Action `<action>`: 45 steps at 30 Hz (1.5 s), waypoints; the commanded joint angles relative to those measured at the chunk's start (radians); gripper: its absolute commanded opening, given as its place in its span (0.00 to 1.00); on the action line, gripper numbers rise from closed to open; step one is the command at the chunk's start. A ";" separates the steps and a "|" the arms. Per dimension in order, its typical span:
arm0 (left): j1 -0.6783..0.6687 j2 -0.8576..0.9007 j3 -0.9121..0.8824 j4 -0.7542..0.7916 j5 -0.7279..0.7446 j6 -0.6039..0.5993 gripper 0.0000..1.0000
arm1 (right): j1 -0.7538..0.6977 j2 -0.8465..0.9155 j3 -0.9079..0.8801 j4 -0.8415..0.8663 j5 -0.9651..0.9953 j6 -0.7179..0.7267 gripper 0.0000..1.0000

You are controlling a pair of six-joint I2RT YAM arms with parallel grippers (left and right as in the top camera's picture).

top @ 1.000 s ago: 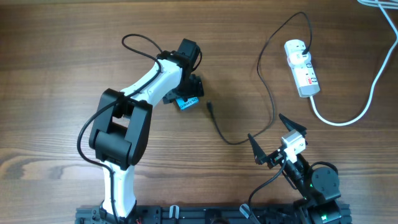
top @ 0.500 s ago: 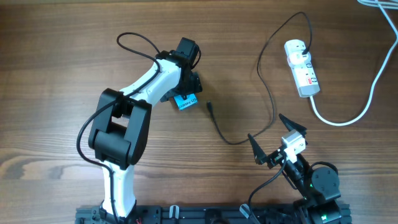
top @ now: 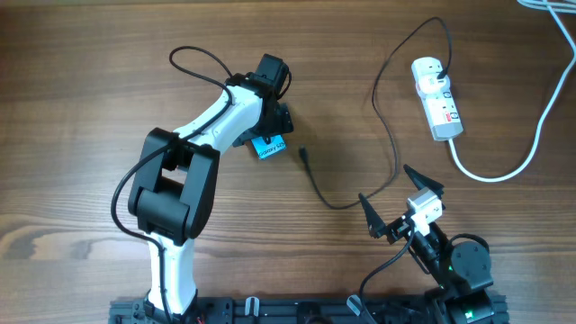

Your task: Plug charger to phone and switch on socket

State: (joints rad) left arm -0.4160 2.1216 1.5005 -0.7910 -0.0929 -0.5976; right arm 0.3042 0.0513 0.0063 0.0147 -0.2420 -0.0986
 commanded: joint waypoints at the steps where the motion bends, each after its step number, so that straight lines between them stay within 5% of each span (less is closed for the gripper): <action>1: 0.009 0.006 -0.010 0.002 -0.022 -0.016 0.96 | 0.002 0.000 -0.001 0.004 0.009 -0.006 1.00; 25: 0.008 0.006 -0.010 0.007 -0.022 -0.017 0.91 | 0.002 0.000 -0.001 0.004 0.009 -0.007 1.00; 33: 0.011 0.006 -0.008 0.010 -0.021 -0.009 1.00 | 0.002 0.000 -0.001 0.004 0.009 -0.007 1.00; 45: 0.144 0.019 0.225 -0.239 0.157 0.066 1.00 | 0.002 0.000 -0.001 0.004 0.009 -0.006 1.00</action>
State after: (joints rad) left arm -0.2733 2.1239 1.7187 -1.0157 0.0189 -0.5545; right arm 0.3042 0.0513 0.0063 0.0147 -0.2420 -0.0986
